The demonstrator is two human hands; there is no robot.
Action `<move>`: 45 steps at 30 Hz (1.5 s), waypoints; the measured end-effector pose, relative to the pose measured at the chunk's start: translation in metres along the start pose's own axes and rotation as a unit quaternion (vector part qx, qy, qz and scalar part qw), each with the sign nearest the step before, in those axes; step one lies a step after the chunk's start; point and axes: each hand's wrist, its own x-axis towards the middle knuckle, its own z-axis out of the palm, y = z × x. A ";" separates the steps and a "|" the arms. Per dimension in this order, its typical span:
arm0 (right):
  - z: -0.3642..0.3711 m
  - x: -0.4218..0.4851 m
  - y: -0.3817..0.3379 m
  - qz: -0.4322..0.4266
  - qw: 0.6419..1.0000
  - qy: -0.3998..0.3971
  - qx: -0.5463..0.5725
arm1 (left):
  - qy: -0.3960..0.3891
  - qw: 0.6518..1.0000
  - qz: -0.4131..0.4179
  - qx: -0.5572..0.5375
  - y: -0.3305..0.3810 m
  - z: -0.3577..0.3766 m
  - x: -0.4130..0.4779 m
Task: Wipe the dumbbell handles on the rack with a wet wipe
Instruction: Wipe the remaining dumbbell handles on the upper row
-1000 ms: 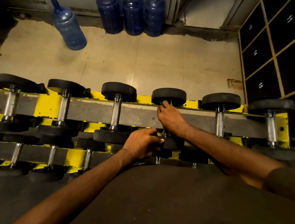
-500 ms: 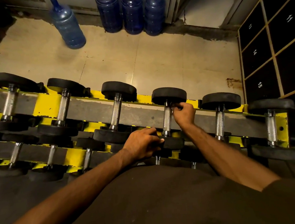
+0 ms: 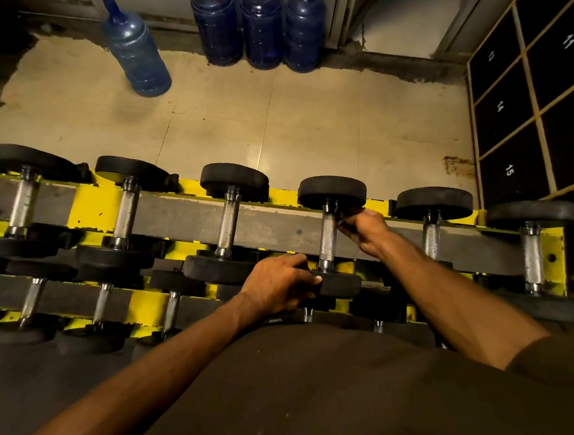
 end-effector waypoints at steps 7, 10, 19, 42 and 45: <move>-0.024 -0.020 0.027 0.069 0.961 -0.106 -0.247 | 0.006 1.000 0.003 -0.003 0.000 -0.001 0.001; -0.028 -0.015 0.027 0.060 0.978 -0.081 -0.184 | 0.004 1.000 0.005 -0.002 0.001 0.000 0.002; -0.017 -0.029 0.006 0.086 0.967 -0.099 -0.220 | 0.001 1.000 -0.006 0.001 -0.001 0.003 0.002; 0.071 -0.058 -0.014 -0.242 0.429 -0.143 -0.858 | 0.023 1.000 0.014 0.005 0.003 -0.004 0.002; 0.064 -0.056 -0.018 -0.266 0.453 -0.126 -0.842 | 0.023 1.000 0.015 0.007 0.004 -0.004 0.002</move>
